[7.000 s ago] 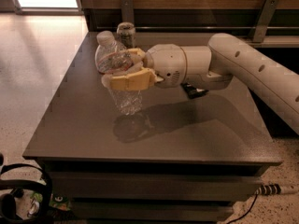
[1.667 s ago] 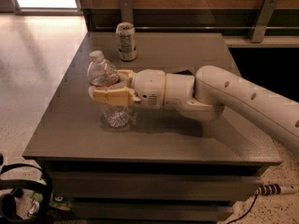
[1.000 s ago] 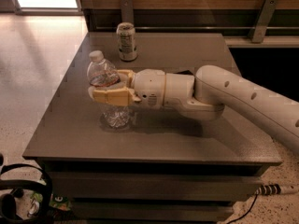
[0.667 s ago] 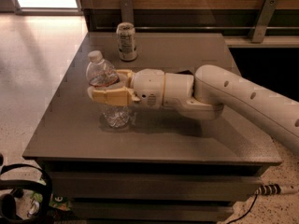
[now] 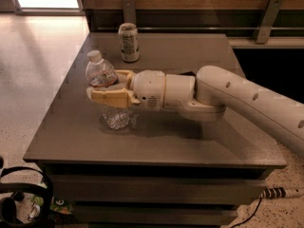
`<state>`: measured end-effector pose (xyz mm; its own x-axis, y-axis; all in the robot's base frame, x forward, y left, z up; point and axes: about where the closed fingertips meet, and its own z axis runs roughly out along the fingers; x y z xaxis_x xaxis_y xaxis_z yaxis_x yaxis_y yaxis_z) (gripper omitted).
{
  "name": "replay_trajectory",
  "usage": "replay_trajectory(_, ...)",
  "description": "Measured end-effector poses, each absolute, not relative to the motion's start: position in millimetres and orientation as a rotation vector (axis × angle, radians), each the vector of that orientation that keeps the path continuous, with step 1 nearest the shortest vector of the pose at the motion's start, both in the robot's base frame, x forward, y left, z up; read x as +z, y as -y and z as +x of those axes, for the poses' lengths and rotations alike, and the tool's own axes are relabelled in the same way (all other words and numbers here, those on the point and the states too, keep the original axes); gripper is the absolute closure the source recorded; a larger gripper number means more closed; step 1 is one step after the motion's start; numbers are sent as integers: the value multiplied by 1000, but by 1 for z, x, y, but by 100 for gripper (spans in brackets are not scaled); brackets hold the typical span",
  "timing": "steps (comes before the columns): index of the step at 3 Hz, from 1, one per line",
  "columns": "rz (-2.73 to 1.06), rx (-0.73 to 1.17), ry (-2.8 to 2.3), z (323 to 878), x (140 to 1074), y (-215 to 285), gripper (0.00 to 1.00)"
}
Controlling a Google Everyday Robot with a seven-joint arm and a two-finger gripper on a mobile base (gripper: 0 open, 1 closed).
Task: Place water bottle upright
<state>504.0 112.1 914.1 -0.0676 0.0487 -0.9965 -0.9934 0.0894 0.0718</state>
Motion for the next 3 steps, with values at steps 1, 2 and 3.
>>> replay_trajectory(1, -1078, 1215, -1265, 503, 915, -114, 5)
replay_trajectory(2, -1081, 1217, -1263, 502, 916, -116, 0)
replay_trajectory(3, -1081, 1217, -1263, 502, 916, -116, 0)
